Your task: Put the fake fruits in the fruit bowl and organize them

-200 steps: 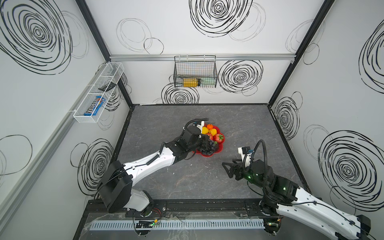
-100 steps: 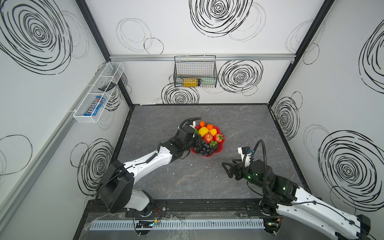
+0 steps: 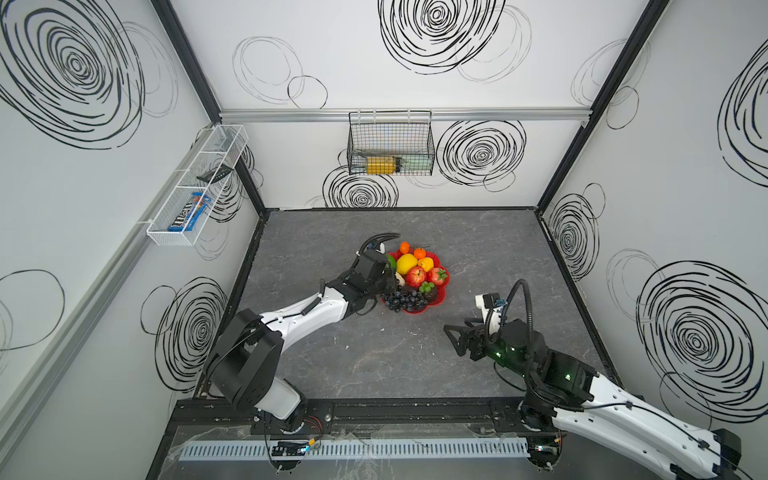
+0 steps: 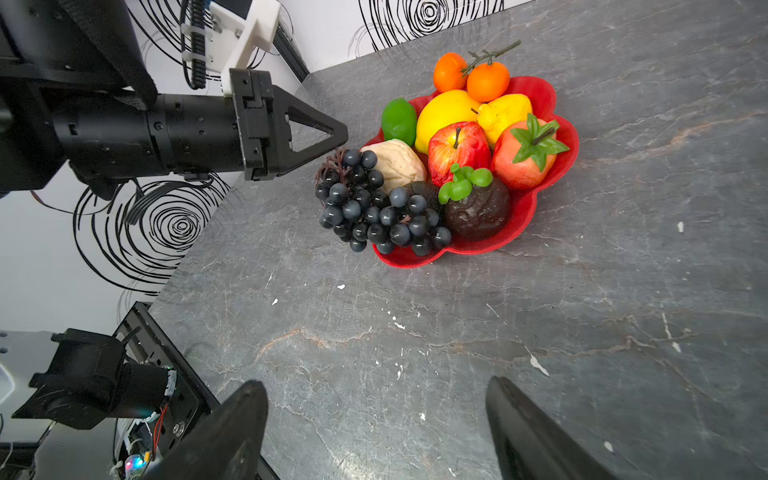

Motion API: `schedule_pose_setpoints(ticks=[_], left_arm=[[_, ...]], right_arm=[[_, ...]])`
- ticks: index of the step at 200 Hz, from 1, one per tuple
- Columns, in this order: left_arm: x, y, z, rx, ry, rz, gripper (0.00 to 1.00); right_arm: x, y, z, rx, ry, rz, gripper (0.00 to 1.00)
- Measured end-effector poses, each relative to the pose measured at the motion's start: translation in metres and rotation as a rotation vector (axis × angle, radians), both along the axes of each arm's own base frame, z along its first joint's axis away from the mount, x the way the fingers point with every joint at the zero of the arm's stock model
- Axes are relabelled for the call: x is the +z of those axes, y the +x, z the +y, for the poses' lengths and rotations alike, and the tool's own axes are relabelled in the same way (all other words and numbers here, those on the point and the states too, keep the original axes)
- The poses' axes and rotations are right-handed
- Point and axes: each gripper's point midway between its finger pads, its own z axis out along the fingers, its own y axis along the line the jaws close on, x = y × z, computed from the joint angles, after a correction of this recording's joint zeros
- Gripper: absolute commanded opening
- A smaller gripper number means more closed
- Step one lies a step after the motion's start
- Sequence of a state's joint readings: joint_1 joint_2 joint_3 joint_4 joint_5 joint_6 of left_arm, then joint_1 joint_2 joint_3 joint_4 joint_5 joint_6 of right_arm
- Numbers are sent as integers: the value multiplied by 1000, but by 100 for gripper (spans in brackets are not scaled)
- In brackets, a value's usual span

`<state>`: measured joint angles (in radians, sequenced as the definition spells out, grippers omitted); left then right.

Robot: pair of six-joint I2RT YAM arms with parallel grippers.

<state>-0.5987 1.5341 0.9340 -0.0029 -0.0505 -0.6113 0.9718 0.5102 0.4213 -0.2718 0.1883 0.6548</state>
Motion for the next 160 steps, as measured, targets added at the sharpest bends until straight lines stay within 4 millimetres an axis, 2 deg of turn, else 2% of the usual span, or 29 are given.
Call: schedule_pose_setpoints(ticks=[72,77,104,117,160], left_arm=[[8,31,1,9,15,-33,2],[7,32,1,7,16,-30,7],[-2,33,-1,-8,20,-7,14],[-2,32,-2,-15,15,-5,17],[2,27,-4,-35,-2,-5,37]], right_arm=[[-2,0,0,0,-7,5,87],[-2,0,0,0,-7,5,87],[-2,0,0,0,-7,5,88],[-2,0,0,-1,-8,5,88],[-2,1,0,-6,-11,2,88]])
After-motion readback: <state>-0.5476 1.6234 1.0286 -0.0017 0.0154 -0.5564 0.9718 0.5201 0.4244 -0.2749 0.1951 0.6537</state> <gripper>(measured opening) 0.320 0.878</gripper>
